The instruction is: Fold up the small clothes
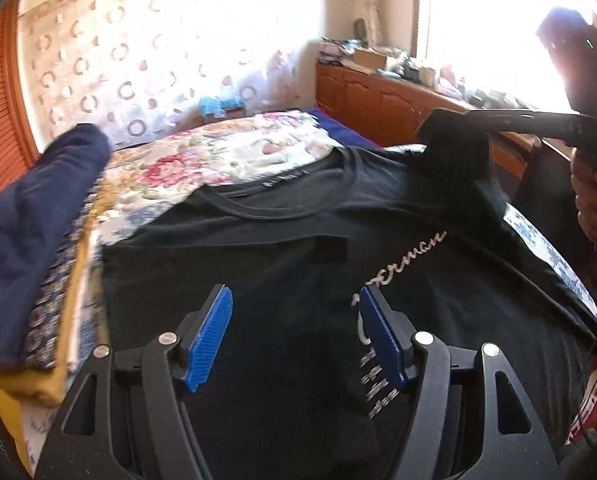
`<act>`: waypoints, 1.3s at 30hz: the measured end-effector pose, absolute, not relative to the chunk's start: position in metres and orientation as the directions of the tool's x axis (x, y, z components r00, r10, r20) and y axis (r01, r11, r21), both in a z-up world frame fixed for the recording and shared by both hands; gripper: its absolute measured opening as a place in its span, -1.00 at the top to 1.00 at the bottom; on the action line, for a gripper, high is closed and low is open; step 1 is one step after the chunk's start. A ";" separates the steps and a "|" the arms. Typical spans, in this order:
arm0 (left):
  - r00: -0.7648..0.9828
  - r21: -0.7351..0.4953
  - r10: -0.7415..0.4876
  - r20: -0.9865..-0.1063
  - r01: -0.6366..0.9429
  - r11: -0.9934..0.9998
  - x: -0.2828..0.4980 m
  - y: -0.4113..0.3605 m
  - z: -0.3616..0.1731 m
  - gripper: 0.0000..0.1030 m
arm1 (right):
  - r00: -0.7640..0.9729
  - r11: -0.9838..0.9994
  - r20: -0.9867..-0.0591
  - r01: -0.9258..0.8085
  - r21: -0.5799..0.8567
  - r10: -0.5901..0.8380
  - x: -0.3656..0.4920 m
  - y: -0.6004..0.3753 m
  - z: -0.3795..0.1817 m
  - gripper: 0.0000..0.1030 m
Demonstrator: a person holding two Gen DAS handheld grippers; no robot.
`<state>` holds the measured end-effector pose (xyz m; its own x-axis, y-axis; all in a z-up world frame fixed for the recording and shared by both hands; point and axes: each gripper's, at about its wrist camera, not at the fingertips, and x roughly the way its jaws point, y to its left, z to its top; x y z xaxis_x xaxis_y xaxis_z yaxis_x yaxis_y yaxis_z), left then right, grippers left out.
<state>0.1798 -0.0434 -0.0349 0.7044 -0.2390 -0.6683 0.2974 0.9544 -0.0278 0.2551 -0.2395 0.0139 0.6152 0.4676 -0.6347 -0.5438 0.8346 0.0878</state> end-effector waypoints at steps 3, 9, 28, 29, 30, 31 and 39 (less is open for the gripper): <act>0.716 -0.039 -0.229 -0.660 0.272 0.962 0.173 -0.032 -0.033 -0.29 | 0.549 0.780 -0.634 -0.609 0.144 0.545 0.263 -0.207 0.016 0.92; 0.711 -0.035 -0.222 -0.667 0.267 0.963 0.168 -0.030 -0.039 -0.29 | 0.582 0.815 -0.653 -0.572 0.096 0.485 0.262 -0.199 0.005 0.30; 0.715 -0.050 -0.259 -0.649 0.300 0.953 0.159 -0.046 -0.037 -0.29 | 0.505 0.924 -0.811 -0.368 0.109 0.297 0.262 -0.278 -0.079 0.54; 0.717 -0.048 -0.256 -0.648 0.296 0.954 0.156 -0.046 -0.037 -0.29 | 0.504 0.918 -0.803 -0.376 0.127 0.318 0.261 -0.278 -0.076 0.77; 0.720 -0.047 -0.254 -0.646 0.294 0.955 0.154 -0.045 -0.036 -0.29 | 0.508 0.913 -0.795 -0.385 0.135 0.331 0.260 -0.277 -0.072 0.84; 0.723 -0.046 -0.250 -0.644 0.290 0.956 0.151 -0.044 -0.035 -0.29 | 0.515 0.909 -0.787 -0.394 0.134 0.339 0.258 -0.277 -0.069 0.86; 0.746 -0.038 -0.226 -0.626 0.260 0.965 0.123 -0.038 -0.029 -0.29 | 0.560 0.892 -0.740 -0.435 0.121 0.374 0.234 -0.268 -0.050 0.93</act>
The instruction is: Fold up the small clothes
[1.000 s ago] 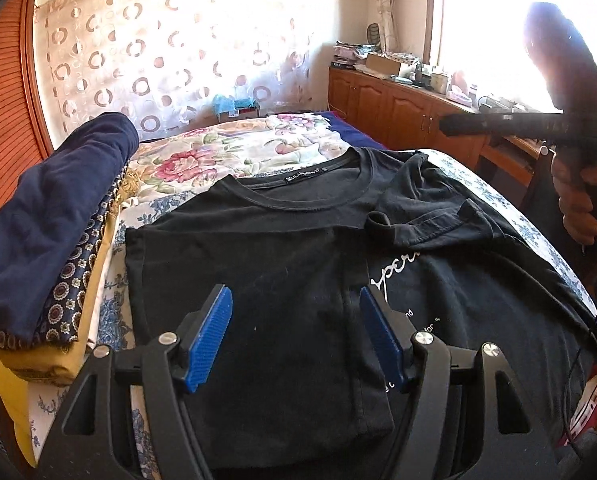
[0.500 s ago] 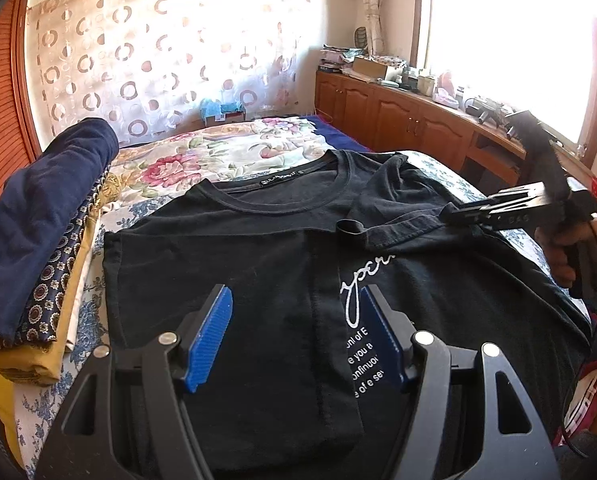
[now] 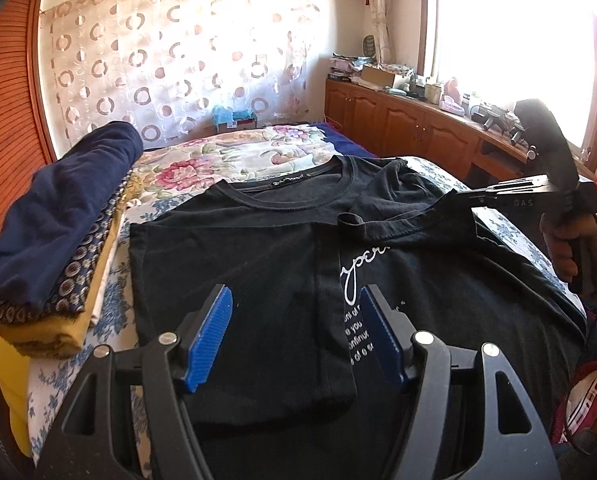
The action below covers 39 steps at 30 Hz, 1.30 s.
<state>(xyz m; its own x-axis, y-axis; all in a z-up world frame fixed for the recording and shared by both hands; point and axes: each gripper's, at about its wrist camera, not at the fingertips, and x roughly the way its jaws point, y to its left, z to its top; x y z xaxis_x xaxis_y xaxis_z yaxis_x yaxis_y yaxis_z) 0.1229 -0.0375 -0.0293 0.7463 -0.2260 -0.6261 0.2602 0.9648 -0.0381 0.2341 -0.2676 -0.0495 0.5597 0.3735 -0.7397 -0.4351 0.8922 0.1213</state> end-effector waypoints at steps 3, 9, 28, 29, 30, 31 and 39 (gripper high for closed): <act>0.758 -0.034 -0.213 -0.617 0.245 0.969 0.110 -0.034 -0.026 -0.29 | 0.561 0.871 -0.718 -0.473 0.129 0.412 0.222 -0.256 -0.042 0.94; 0.782 -0.023 -0.184 -0.596 0.213 0.977 0.086 -0.028 -0.021 -0.29 | 0.533 0.822 -0.719 -0.562 0.094 0.446 0.186 -0.223 -0.040 0.94; 0.772 -0.043 -0.170 -0.612 0.182 0.982 0.069 -0.011 -0.032 -0.29 | 0.529 0.831 -0.743 -0.552 0.065 0.410 0.154 -0.219 -0.054 0.18; 0.770 -0.046 -0.170 -0.615 0.180 0.983 0.070 -0.010 -0.034 -0.30 | 0.539 0.836 -0.736 -0.545 0.065 0.408 0.159 -0.217 -0.053 0.18; 0.768 -0.047 -0.170 -0.618 0.179 0.983 0.071 -0.010 -0.035 -0.29 | 0.545 0.839 -0.731 -0.540 0.068 0.410 0.165 -0.214 -0.053 0.18; 0.767 -0.044 -0.167 -0.619 0.179 0.983 0.072 -0.010 -0.035 -0.29 | 0.550 0.841 -0.727 -0.537 0.068 0.411 0.171 -0.208 -0.054 0.18; 0.758 -0.033 -0.150 -0.634 0.168 0.985 0.071 -0.004 -0.044 -0.29 | 0.568 0.867 -0.753 -0.498 0.007 0.332 0.217 -0.162 -0.079 0.18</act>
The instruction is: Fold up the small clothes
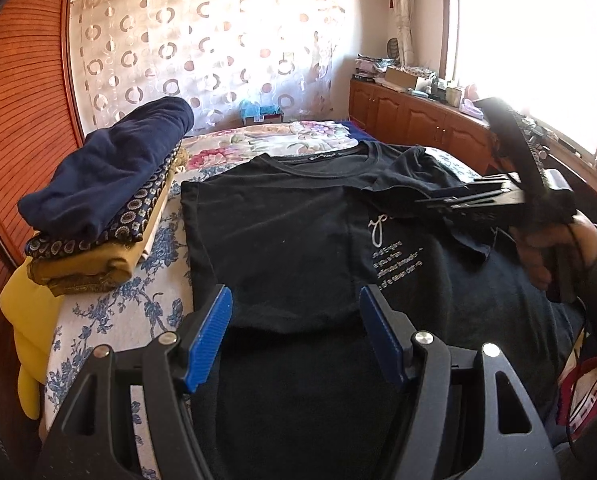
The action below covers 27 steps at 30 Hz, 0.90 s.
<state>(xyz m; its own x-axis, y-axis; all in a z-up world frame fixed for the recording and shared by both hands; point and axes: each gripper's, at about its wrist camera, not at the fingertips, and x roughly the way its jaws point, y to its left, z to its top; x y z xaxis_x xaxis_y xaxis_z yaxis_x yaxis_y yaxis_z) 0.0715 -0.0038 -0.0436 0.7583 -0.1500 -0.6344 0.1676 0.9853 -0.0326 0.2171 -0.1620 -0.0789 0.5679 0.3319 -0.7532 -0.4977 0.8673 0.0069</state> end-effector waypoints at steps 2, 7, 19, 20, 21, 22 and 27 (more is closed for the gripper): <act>0.755 -0.039 -0.148 -0.639 0.160 0.986 0.073 0.000 -0.047 -0.30 | 0.550 0.868 -0.765 -0.496 0.024 0.335 0.224 -0.159 -0.083 0.25; 0.749 -0.062 -0.134 -0.649 0.123 0.990 0.082 0.013 -0.056 -0.29 | 0.417 0.777 -0.775 -0.612 0.148 0.476 0.209 -0.149 -0.085 0.40; 0.733 -0.027 -0.099 -0.673 0.110 0.994 0.115 0.035 -0.062 -0.29 | 0.566 0.854 -0.742 -0.520 0.017 0.359 0.209 -0.186 -0.068 -0.10; 0.733 -0.025 -0.097 -0.674 0.109 0.994 0.119 0.037 -0.061 -0.29 | 0.581 0.865 -0.739 -0.502 0.005 0.342 0.211 -0.195 -0.067 -0.19; 0.732 -0.024 -0.095 -0.675 0.108 0.994 0.124 0.038 -0.061 -0.29 | 0.594 0.876 -0.737 -0.483 -0.006 0.322 0.215 -0.202 -0.067 -0.25; 0.730 -0.024 -0.099 -0.676 0.113 0.993 0.129 0.039 -0.060 -0.29 | 0.610 0.889 -0.735 -0.458 -0.022 0.296 0.222 -0.211 -0.067 -0.26; 0.716 -0.049 -0.136 -0.685 0.141 0.989 0.156 0.041 -0.058 -0.29 | 0.644 0.923 -0.736 -0.378 -0.068 0.209 0.251 -0.246 -0.070 -0.30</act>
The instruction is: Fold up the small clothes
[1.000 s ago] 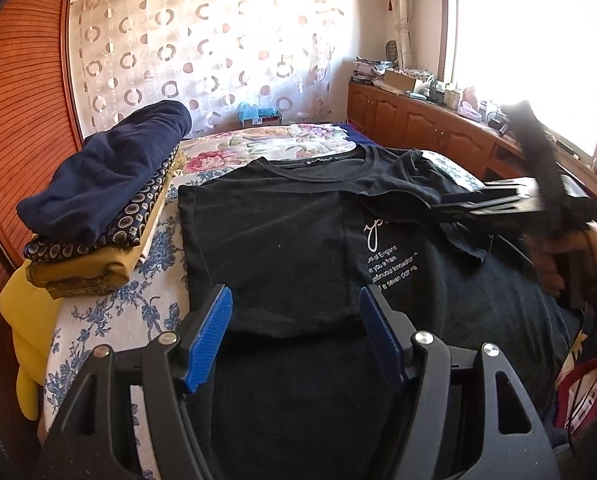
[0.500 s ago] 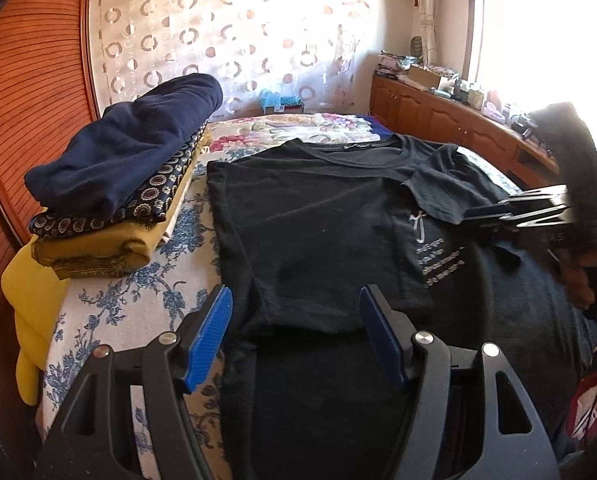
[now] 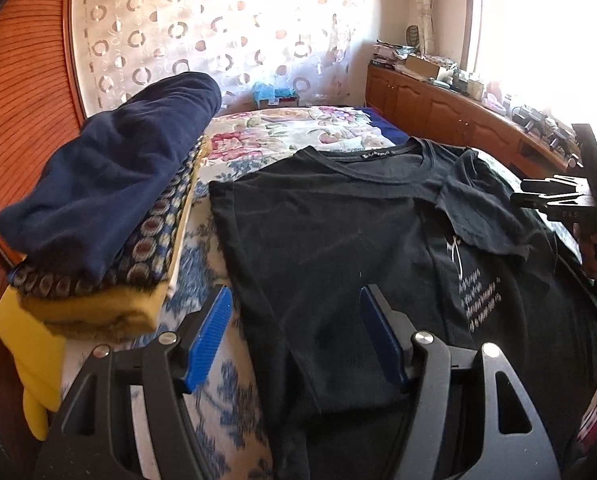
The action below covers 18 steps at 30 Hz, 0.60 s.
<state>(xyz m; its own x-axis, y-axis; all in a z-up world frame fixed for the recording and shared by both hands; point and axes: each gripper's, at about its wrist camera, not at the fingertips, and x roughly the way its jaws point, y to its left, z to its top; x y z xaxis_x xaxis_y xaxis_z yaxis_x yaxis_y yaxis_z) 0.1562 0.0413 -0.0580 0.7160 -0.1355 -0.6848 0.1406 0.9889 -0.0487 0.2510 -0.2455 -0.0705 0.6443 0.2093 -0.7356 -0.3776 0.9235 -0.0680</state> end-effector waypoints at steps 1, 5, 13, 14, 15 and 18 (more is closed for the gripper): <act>0.716 -0.053 -0.138 -0.684 0.141 0.989 0.159 0.041 -0.057 -0.29 | 0.648 0.930 -0.736 -0.362 -0.068 0.198 0.259 -0.254 -0.070 -0.30; 0.711 -0.039 -0.116 -0.694 0.124 0.992 0.186 0.040 -0.056 -0.29 | 0.651 0.939 -0.735 -0.338 -0.056 0.190 0.284 -0.275 -0.068 -0.37; 0.681 -0.047 -0.085 -0.728 0.074 0.996 0.222 0.047 -0.068 -0.29 | 0.606 0.940 -0.768 -0.341 -0.017 0.206 0.328 -0.286 -0.087 -0.39; 0.678 -0.044 -0.080 -0.731 0.070 0.997 0.225 0.047 -0.070 -0.29 | 0.599 0.939 -0.776 -0.343 -0.022 0.201 0.331 -0.285 -0.091 -0.41; 0.676 -0.043 -0.079 -0.733 0.069 0.997 0.227 0.048 -0.070 -0.29 | 0.604 0.938 -0.772 -0.346 -0.027 0.201 0.331 -0.285 -0.092 -0.46; 0.691 -0.047 -0.069 -0.719 0.050 0.998 0.230 0.051 -0.070 -0.29 | 0.599 0.937 -0.775 -0.349 -0.025 0.202 0.332 -0.284 -0.093 -0.51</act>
<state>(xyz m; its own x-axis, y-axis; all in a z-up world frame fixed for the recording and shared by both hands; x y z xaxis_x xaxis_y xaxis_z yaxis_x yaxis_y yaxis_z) 0.2305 0.0508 -0.0696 0.6912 -0.0688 -0.7193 0.0504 0.9976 -0.0470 0.3318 -0.2838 -0.0926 0.5986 0.2023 -0.7751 -0.3491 0.9367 -0.0252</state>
